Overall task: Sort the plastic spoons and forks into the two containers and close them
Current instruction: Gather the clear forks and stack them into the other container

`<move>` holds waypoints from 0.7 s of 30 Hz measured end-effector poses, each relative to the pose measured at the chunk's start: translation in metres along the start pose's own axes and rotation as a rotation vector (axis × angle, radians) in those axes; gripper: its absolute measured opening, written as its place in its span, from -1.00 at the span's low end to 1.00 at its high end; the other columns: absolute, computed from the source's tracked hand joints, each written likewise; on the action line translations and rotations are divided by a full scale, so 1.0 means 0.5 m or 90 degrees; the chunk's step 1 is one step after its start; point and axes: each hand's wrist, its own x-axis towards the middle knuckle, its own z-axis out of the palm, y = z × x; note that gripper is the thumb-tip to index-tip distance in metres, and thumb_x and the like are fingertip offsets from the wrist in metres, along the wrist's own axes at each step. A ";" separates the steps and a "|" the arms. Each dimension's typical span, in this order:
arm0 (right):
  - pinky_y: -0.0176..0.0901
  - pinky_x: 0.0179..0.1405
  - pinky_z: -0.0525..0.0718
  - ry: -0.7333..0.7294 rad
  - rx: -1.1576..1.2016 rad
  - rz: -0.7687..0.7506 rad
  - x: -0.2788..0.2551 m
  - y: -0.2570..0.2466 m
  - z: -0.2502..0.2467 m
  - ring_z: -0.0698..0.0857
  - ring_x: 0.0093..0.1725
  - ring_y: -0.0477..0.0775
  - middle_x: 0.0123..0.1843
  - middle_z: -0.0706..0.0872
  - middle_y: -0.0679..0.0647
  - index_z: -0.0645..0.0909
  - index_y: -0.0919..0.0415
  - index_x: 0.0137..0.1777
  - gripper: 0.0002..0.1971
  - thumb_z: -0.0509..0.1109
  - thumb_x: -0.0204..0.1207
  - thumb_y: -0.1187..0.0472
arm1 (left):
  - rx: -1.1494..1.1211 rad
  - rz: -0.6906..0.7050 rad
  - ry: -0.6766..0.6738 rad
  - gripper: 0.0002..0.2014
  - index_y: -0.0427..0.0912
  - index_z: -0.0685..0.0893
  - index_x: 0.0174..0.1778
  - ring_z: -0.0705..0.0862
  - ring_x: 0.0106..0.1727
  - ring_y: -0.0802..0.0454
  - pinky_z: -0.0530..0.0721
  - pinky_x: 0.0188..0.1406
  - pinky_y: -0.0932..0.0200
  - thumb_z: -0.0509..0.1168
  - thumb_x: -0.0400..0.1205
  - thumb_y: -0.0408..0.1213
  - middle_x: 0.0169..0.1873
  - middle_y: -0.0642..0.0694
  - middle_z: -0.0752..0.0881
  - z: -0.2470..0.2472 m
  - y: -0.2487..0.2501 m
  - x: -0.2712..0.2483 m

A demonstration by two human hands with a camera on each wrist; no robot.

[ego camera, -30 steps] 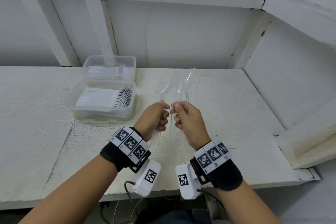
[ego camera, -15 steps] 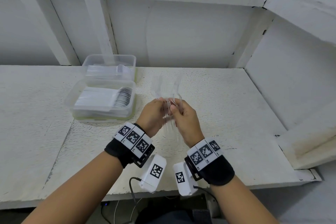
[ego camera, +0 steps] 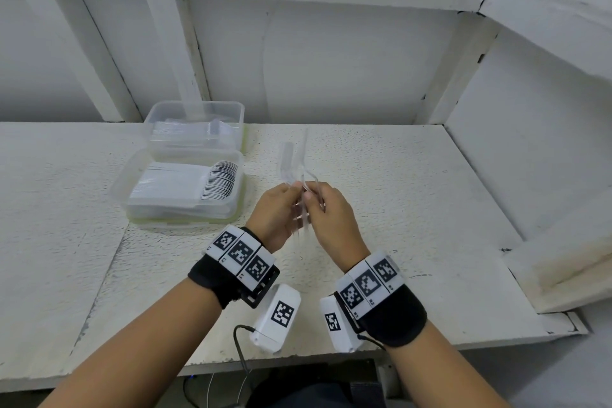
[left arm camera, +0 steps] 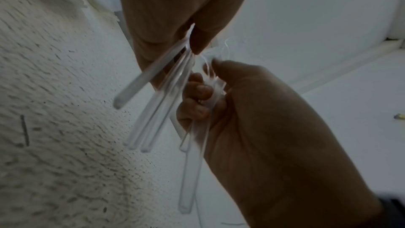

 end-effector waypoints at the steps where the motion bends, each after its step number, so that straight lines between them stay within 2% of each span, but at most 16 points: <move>1: -0.45 -0.15 0.54 -0.002 0.010 0.005 -0.001 -0.003 0.000 0.61 0.01 -0.07 0.05 0.60 0.02 0.45 0.12 0.26 -0.80 0.11 0.70 0.19 | -0.007 -0.002 0.007 -0.76 -0.23 0.62 -0.11 0.76 -0.36 0.13 0.69 -0.42 0.26 0.07 0.75 -0.29 -0.36 -0.03 0.79 0.000 0.000 0.002; 3: -0.51 -0.32 0.43 0.015 0.018 0.003 0.001 -0.005 0.000 0.58 -0.07 -0.06 0.04 0.58 0.06 0.33 0.10 0.13 -0.93 0.06 0.71 0.21 | -0.026 -0.007 0.019 -0.79 -0.24 0.60 -0.12 0.77 -0.33 0.12 0.70 -0.42 0.24 0.09 0.74 -0.32 -0.29 -0.09 0.78 -0.001 0.002 0.006; 5: -0.54 -0.27 0.45 0.046 -0.017 -0.018 0.006 -0.004 -0.001 0.53 -0.06 -0.07 0.06 0.54 0.10 0.37 0.14 0.05 -0.95 0.09 0.69 0.26 | -0.021 -0.006 0.028 -0.80 -0.26 0.59 -0.11 0.76 -0.36 0.12 0.70 -0.43 0.25 0.10 0.73 -0.33 -0.25 -0.12 0.74 -0.002 0.004 0.008; 8: -0.66 -0.18 0.41 0.095 -0.071 -0.043 0.012 0.000 0.000 0.46 -0.12 -0.16 0.03 0.53 0.09 0.54 0.25 0.07 -0.87 0.17 0.66 0.29 | -0.004 0.005 0.019 -0.78 -0.27 0.61 -0.09 0.76 -0.37 0.15 0.69 -0.43 0.27 0.08 0.74 -0.32 -0.30 -0.08 0.76 0.001 0.006 0.008; 11: -0.53 -0.16 0.39 0.123 -0.111 -0.056 0.018 0.002 0.005 0.51 -0.01 -0.04 0.05 0.59 0.14 0.62 0.28 0.10 -0.83 0.21 0.64 0.28 | -0.008 0.012 -0.008 -0.75 -0.26 0.61 -0.10 0.76 -0.36 0.15 0.70 -0.41 0.27 0.05 0.75 -0.33 -0.38 -0.03 0.79 0.002 0.006 0.007; 14: -0.35 0.01 0.42 0.118 -0.117 -0.040 0.026 0.001 0.009 0.54 0.14 0.10 0.06 0.53 0.11 0.66 0.26 0.14 -0.79 0.23 0.64 0.26 | 0.002 0.005 -0.038 -0.76 -0.25 0.61 -0.14 0.75 -0.37 0.15 0.70 -0.39 0.28 0.07 0.74 -0.32 -0.39 -0.03 0.78 0.002 0.004 0.003; 17: -0.31 0.12 0.50 0.095 -0.075 -0.018 0.029 -0.005 0.007 0.55 0.19 0.10 0.06 0.39 0.03 0.66 0.28 0.18 -0.76 0.23 0.64 0.25 | 0.002 0.000 -0.060 -0.76 -0.27 0.62 -0.14 0.75 -0.37 0.15 0.70 -0.40 0.30 0.07 0.73 -0.32 -0.35 -0.05 0.78 0.001 0.009 0.000; 19: -0.27 0.19 0.52 0.076 -0.053 -0.004 0.029 -0.008 0.003 0.55 0.20 0.09 0.07 0.37 0.02 0.65 0.26 0.22 -0.74 0.21 0.65 0.24 | 0.003 -0.006 -0.063 -0.75 -0.28 0.62 -0.13 0.75 -0.39 0.16 0.69 -0.42 0.31 0.07 0.74 -0.34 -0.37 -0.05 0.78 0.000 0.013 0.001; 21: -0.30 0.17 0.54 0.067 -0.032 0.012 0.028 -0.012 -0.007 0.56 0.20 0.04 0.10 0.40 0.02 0.62 0.22 0.28 -0.71 0.15 0.67 0.26 | 0.010 -0.010 -0.050 -0.78 -0.28 0.60 -0.10 0.76 -0.35 0.13 0.73 -0.34 0.28 0.07 0.73 -0.35 -0.32 -0.10 0.77 -0.001 0.015 0.003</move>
